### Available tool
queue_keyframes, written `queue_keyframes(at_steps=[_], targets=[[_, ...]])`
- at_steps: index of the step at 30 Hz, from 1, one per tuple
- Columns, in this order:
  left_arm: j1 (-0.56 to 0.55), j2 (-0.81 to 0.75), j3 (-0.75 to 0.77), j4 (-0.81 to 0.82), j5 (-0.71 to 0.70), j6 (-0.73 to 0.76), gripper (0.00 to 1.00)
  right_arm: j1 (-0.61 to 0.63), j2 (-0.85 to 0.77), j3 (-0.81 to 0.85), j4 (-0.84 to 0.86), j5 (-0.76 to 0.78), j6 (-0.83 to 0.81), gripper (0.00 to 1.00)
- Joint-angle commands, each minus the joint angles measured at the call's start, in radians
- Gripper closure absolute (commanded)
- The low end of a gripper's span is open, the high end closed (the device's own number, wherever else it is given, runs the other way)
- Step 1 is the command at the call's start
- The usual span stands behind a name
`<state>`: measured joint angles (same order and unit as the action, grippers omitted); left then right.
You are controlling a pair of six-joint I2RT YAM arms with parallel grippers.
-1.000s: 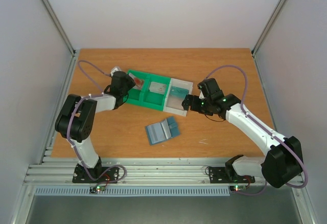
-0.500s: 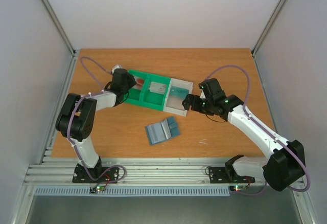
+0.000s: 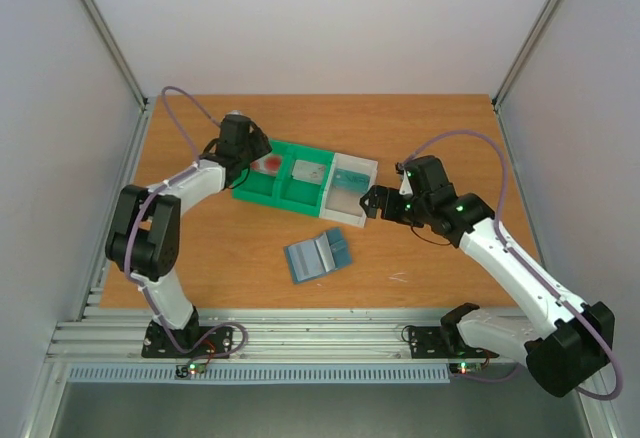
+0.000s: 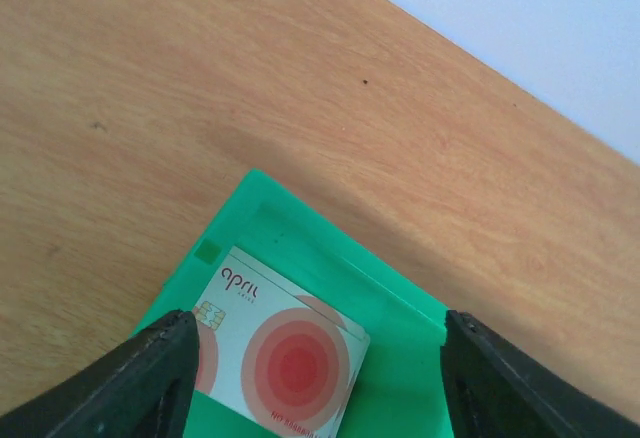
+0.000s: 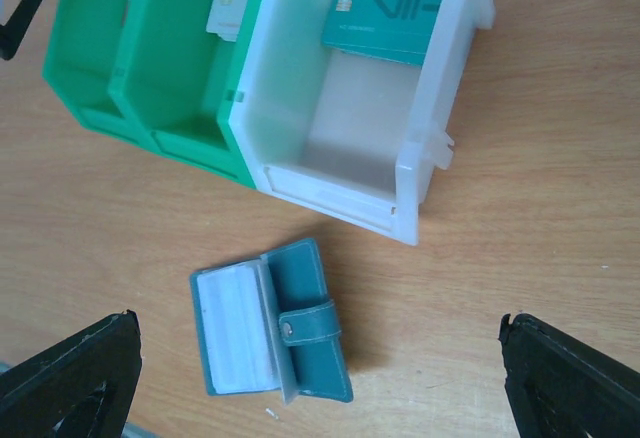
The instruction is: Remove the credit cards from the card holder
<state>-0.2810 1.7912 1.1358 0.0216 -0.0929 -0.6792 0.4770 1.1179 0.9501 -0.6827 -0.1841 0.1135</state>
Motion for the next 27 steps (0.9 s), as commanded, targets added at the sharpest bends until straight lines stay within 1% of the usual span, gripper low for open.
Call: queue_keyframes(at_steps=[1,2,3,4,6,8,10,11,12,14,17,21,23,25,27], targets=[[0.001,-0.09,0.061,-0.179,-0.02,0.043,0.26,0.005,-0.038,-0.014,-0.033,-0.017,0.01,0.02],[0.001,-0.104,0.063,-0.204,-0.024,0.042,0.19,0.005,-0.044,-0.018,-0.036,-0.021,0.006,0.02],[0.001,-0.12,0.066,-0.233,-0.026,0.045,0.06,0.005,-0.048,-0.022,-0.036,-0.03,-0.002,0.02],[0.002,-0.137,0.069,-0.275,-0.023,0.048,0.01,0.005,-0.053,-0.027,-0.036,-0.04,-0.008,0.02],[0.002,-0.175,0.079,-0.344,-0.002,0.064,0.0,0.005,-0.057,-0.025,-0.049,-0.05,-0.008,0.01],[0.001,-0.201,0.099,-0.419,0.061,0.093,0.01,0.005,-0.059,-0.026,-0.057,-0.067,-0.009,0.01],[0.002,-0.214,0.139,-0.522,0.164,0.135,0.01,0.006,-0.057,-0.027,-0.065,-0.093,-0.012,0.02],[0.001,-0.226,0.15,-0.583,0.197,0.159,0.01,0.006,-0.057,-0.027,-0.067,-0.103,-0.011,0.02],[0.001,-0.244,0.141,-0.598,0.232,0.17,0.01,0.006,-0.058,-0.033,-0.062,-0.117,-0.009,0.04],[0.001,-0.294,0.089,-0.59,0.311,0.175,0.02,0.009,-0.064,-0.052,-0.038,-0.14,0.001,0.08],[-0.003,-0.369,-0.025,-0.528,0.459,0.144,0.09,0.023,-0.068,-0.083,0.004,-0.165,0.032,0.13],[-0.037,-0.436,-0.121,-0.51,0.556,0.119,0.18,0.058,-0.046,-0.097,0.033,-0.153,0.052,0.19],[-0.075,-0.464,-0.163,-0.509,0.588,0.123,0.2,0.075,-0.03,-0.098,0.042,-0.147,0.058,0.23],[-0.115,-0.493,-0.199,-0.526,0.585,0.135,0.22,0.098,-0.016,-0.105,0.06,-0.13,0.06,0.27],[-0.151,-0.515,-0.239,-0.529,0.584,0.141,0.25,0.126,0.002,-0.111,0.077,-0.116,0.062,0.36]])
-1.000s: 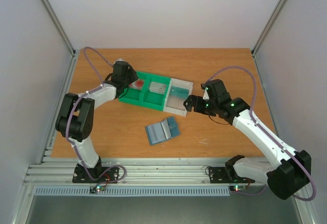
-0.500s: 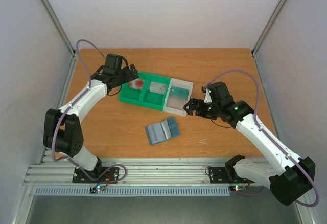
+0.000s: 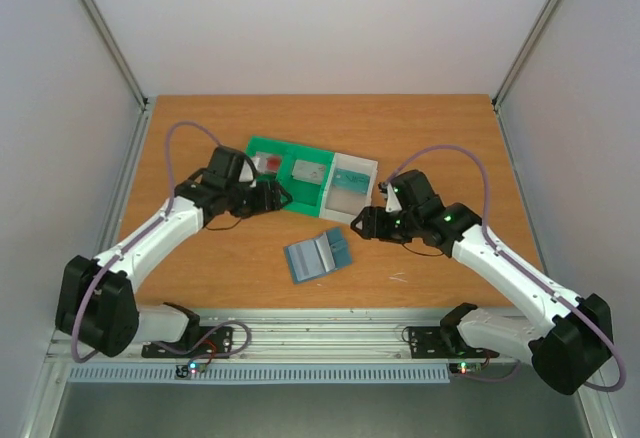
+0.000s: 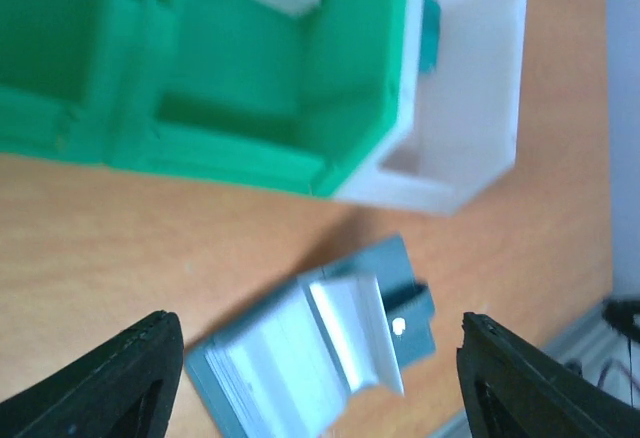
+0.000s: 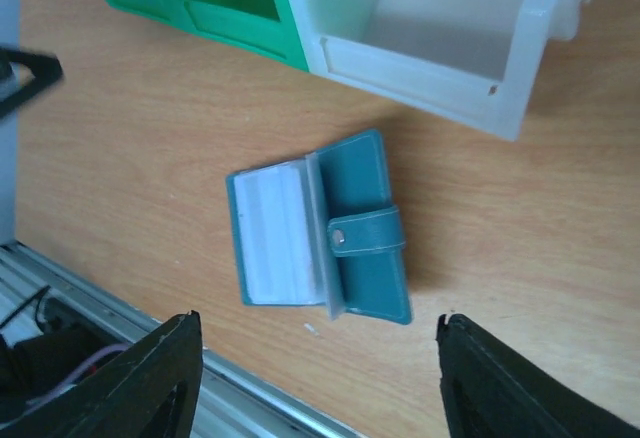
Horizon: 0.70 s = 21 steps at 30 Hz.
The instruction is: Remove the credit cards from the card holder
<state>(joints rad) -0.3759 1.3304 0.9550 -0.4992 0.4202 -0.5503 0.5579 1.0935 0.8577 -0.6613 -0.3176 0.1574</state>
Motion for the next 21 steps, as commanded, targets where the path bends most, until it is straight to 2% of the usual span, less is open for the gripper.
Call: queue_keyframes(at_steps=[1,4,9,13,17,21], targets=[[-0.066,-0.065,-0.082,-0.001,0.072,0.005,0.27,0.06,0.037,-0.02,0.065,0.021,0.022,0.41],[-0.084,-0.102,-0.168,0.08,0.096,-0.055,0.3,0.12,0.075,-0.024,0.094,0.043,0.041,0.55],[-0.095,-0.176,-0.306,0.206,0.099,-0.14,0.33,0.248,0.158,-0.01,0.14,0.104,0.068,0.66],[-0.095,-0.208,-0.355,0.236,0.108,-0.155,0.33,0.287,0.24,0.02,0.153,0.143,0.069,0.67],[-0.095,-0.221,-0.388,0.256,0.121,-0.155,0.33,0.307,0.316,0.056,0.126,0.249,0.033,0.63],[-0.095,-0.22,-0.414,0.276,0.119,-0.168,0.34,0.307,0.383,0.076,0.139,0.251,0.018,0.63]])
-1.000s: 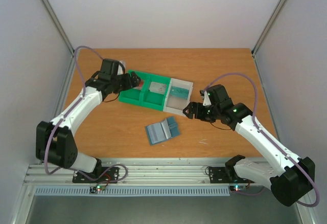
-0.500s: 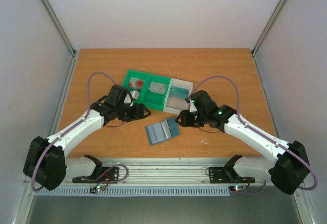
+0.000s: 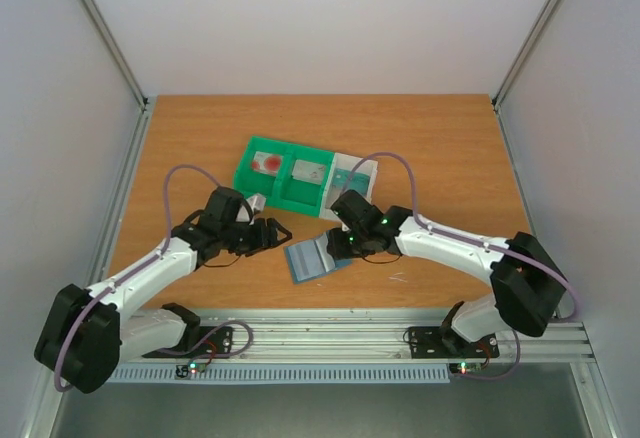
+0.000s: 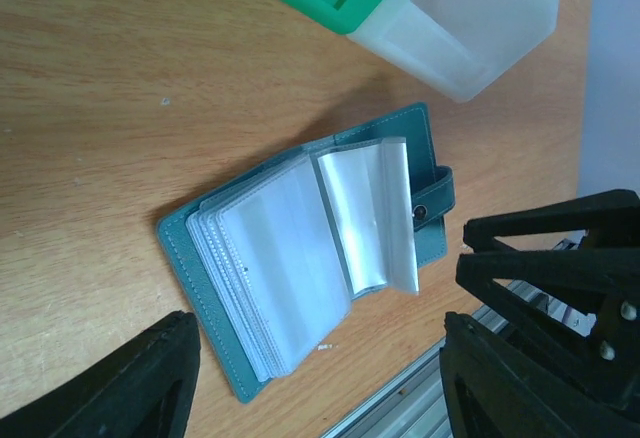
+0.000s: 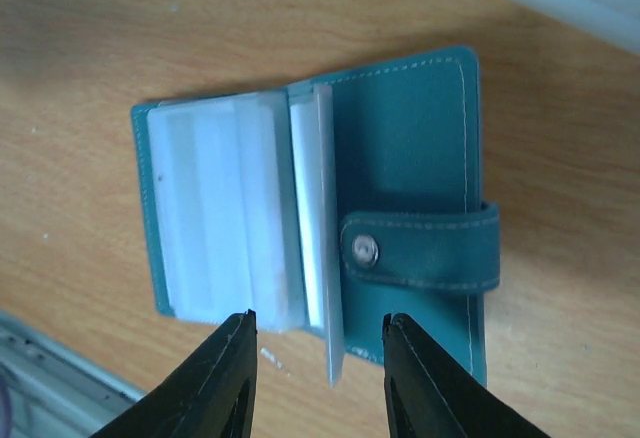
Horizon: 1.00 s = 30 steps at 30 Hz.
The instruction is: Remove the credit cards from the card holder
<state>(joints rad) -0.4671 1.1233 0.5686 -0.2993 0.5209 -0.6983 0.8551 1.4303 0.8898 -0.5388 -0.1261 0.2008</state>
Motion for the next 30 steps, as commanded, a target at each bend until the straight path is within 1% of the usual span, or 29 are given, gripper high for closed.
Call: queue_keyframes(at_steps=[1,4,7,13,16,22,25,28,30], targets=[[-0.005,-0.014,-0.038,0.085,0.016,-0.029,0.35,0.011,0.065,0.046,0.03,0.053,-0.028,0.63],[-0.005,-0.02,-0.071,0.128,0.025,-0.054,0.37,0.012,0.132,0.063,0.036,0.045,-0.032,0.67],[-0.005,-0.032,-0.09,0.134,0.027,-0.075,0.39,0.013,0.173,0.076,0.023,0.053,-0.025,0.73],[-0.006,-0.078,-0.108,0.101,0.005,-0.074,0.4,0.054,0.154,0.058,0.005,0.069,-0.008,0.94],[-0.005,-0.088,-0.118,0.101,0.001,-0.076,0.41,0.075,0.124,0.034,-0.01,0.087,0.028,0.98],[-0.005,-0.089,-0.16,0.18,0.023,-0.136,0.43,0.091,0.055,-0.009,-0.058,0.122,0.102,0.98],[-0.005,-0.089,-0.177,0.213,0.033,-0.161,0.43,0.091,0.044,0.009,-0.101,0.156,0.101,0.91],[-0.005,-0.093,-0.199,0.24,0.025,-0.188,0.43,0.096,0.021,0.039,-0.128,0.144,0.091,0.83],[-0.005,-0.095,-0.215,0.273,0.033,-0.204,0.43,0.102,0.005,0.055,-0.135,0.137,0.078,0.79]])
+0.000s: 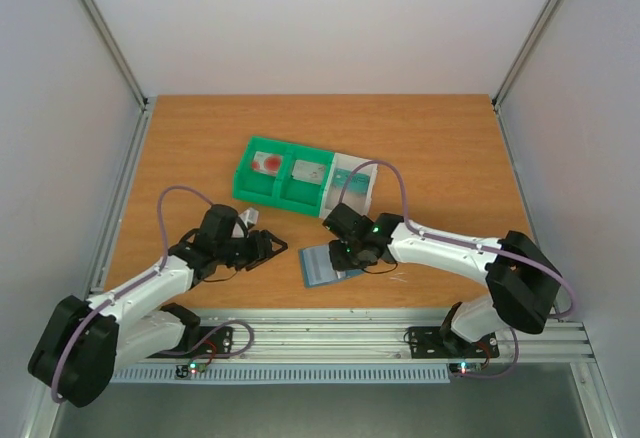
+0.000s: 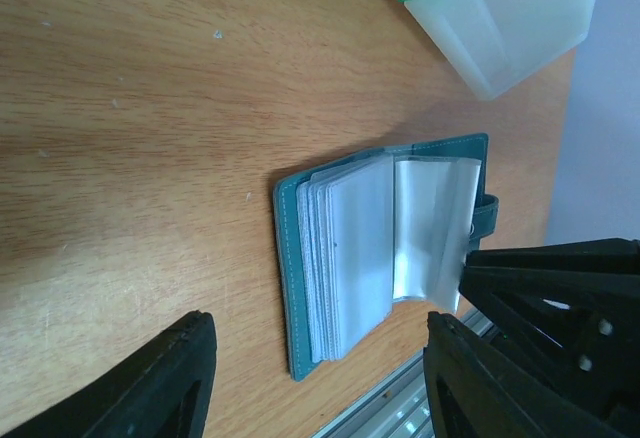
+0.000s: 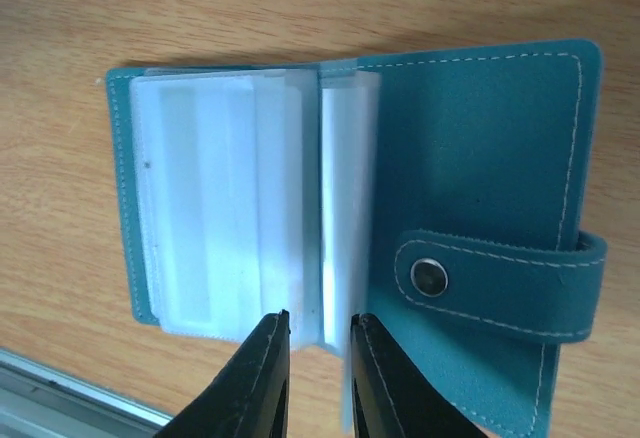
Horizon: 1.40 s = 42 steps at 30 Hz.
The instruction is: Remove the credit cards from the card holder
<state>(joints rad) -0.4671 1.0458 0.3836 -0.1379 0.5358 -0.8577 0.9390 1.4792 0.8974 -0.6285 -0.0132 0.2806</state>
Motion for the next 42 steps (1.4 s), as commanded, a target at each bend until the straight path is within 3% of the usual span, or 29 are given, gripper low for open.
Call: queue_keyframes(at_steps=[1,5,10,18,42], targets=[[-0.005,-0.019,-0.036,0.124,0.023,-0.051,0.43,0.019,-0.051,0.055,-0.044,0.008,-0.008,0.78],[-0.005,-0.028,-0.057,0.175,0.03,-0.071,0.41,0.029,-0.047,0.076,-0.036,-0.022,-0.026,0.76],[-0.005,-0.043,-0.057,0.18,0.05,-0.045,0.31,0.04,-0.002,0.088,0.018,-0.036,-0.054,0.73],[-0.006,-0.069,-0.057,0.144,0.02,-0.038,0.23,0.04,0.093,0.094,0.058,-0.017,-0.089,0.75],[-0.023,-0.008,-0.055,0.205,0.04,-0.071,0.24,-0.047,0.132,-0.05,0.214,-0.062,-0.106,0.79]])
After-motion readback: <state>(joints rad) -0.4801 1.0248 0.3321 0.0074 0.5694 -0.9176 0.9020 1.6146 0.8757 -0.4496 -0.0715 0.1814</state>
